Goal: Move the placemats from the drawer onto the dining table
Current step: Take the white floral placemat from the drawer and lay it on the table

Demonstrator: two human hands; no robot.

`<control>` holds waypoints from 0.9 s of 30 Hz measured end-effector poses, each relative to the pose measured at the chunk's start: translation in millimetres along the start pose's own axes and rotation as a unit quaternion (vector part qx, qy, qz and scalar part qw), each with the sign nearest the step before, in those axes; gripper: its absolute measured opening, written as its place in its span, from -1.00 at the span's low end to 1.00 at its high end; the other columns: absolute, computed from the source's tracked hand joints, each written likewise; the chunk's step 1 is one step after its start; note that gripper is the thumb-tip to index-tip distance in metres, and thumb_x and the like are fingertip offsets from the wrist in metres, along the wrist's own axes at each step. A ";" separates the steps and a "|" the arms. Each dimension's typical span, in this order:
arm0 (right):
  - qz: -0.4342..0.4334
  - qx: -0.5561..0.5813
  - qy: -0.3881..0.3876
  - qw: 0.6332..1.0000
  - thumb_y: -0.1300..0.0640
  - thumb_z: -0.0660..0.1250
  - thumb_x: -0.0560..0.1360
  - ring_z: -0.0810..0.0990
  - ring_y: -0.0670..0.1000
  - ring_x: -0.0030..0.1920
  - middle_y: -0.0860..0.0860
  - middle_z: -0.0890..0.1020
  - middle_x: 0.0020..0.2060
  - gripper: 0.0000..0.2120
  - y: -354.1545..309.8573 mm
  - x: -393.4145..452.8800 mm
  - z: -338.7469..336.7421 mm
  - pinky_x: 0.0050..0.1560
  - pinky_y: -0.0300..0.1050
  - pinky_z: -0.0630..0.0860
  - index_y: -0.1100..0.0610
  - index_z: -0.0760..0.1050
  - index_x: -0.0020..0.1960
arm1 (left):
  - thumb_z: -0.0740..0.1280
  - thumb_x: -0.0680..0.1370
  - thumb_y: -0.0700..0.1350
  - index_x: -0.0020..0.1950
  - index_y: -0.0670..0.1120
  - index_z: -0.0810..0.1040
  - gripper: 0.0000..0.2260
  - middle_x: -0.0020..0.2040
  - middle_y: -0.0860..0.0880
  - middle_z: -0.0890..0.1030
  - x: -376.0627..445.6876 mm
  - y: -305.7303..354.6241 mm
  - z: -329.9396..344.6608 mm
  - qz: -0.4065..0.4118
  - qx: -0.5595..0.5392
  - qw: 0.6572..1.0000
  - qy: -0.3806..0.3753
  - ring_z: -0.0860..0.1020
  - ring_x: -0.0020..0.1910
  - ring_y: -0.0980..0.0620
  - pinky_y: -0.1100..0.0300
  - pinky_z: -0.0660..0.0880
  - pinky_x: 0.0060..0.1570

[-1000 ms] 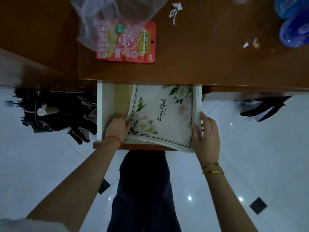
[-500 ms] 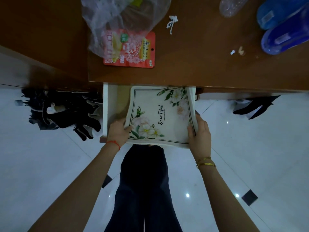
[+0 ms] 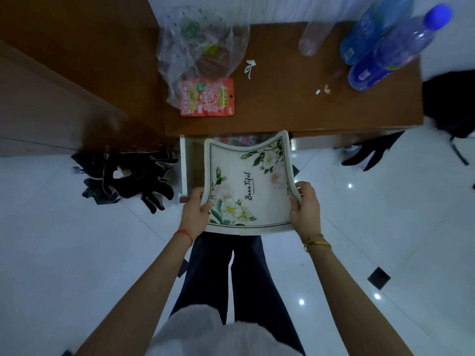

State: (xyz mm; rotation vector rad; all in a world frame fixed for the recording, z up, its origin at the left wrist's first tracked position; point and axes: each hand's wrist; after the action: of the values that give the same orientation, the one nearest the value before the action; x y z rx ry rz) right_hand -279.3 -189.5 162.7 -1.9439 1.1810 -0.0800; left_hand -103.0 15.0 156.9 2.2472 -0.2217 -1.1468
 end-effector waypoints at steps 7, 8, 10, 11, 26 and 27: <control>0.022 0.063 0.052 0.996 0.36 0.21 0.53 0.41 -0.12 -0.48 -0.06 0.45 -0.42 -0.77 -56.4 -72.9 -79.1 -0.49 -0.36 0.28 0.17 0.32 0.15 | 0.21 0.60 -0.28 0.20 -0.01 0.35 -0.75 0.07 -0.11 0.59 -87.0 69.9 -54.7 0.092 -0.055 0.994 -0.019 0.56 -0.10 0.00 0.19 0.48 -0.06; 0.024 0.069 0.065 0.995 0.35 0.22 0.54 0.44 -0.13 -0.46 -0.06 0.49 -0.38 -0.76 -64.5 -81.7 -89.5 -0.47 -0.37 0.30 0.18 0.32 0.16 | 0.21 0.59 -0.28 0.21 0.00 0.35 -0.75 0.08 -0.10 0.59 -95.6 79.5 -62.0 0.105 -0.056 0.993 -0.020 0.57 -0.09 -0.01 0.19 0.48 -0.05; 0.030 0.083 0.102 0.991 0.33 0.25 0.54 0.50 -0.12 -0.39 -0.01 0.58 -0.28 -0.75 -79.3 -98.0 -108.2 -0.41 -0.38 0.36 0.19 0.33 0.18 | 0.22 0.59 -0.28 0.22 0.00 0.37 -0.73 0.07 -0.07 0.60 -109.9 99.4 -74.8 0.130 -0.051 0.990 -0.018 0.58 -0.06 -0.03 0.16 0.50 -0.02; 0.029 0.087 0.124 0.988 0.32 0.26 0.53 0.53 -0.09 -0.34 0.03 0.61 -0.24 -0.75 -85.1 -106.3 -116.2 -0.37 -0.37 0.40 0.19 0.35 0.19 | 0.23 0.58 -0.28 0.21 0.01 0.38 -0.73 0.06 -0.06 0.61 -116.3 109.1 -80.8 0.145 -0.050 0.988 -0.019 0.59 -0.05 -0.01 0.18 0.50 -0.01; 0.149 0.134 0.356 0.913 0.31 0.30 0.52 0.51 -0.28 -0.31 -0.19 0.50 -0.32 -0.75 -113.2 -228.9 -165.8 -0.34 -0.48 0.34 0.20 0.43 0.19 | 0.24 0.54 -0.33 0.27 0.05 0.46 -0.62 0.09 0.10 0.61 -157.6 221.6 -89.6 0.355 0.064 0.916 -0.178 0.58 0.10 0.09 0.02 0.53 0.17; 0.163 0.136 0.375 0.902 0.30 0.30 0.52 0.50 -0.28 -0.33 -0.17 0.48 -0.35 -0.76 -110.9 -239.4 -168.6 -0.35 -0.47 0.32 0.20 0.42 0.18 | 0.25 0.55 -0.32 0.28 0.05 0.46 -0.62 0.09 0.15 0.61 -159.0 230.3 -82.1 0.362 0.075 0.907 -0.202 0.59 0.09 0.13 0.05 0.54 0.16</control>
State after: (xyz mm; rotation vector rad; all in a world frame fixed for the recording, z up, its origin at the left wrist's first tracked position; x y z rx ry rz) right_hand -408.8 -90.2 429.9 -1.4615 1.8577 -0.8318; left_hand -109.2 -71.3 435.4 1.7447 -1.2316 -1.1609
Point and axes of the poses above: each hand's wrist, its own x-axis towards the middle knuckle, its own z-axis out of the palm, y = z × x
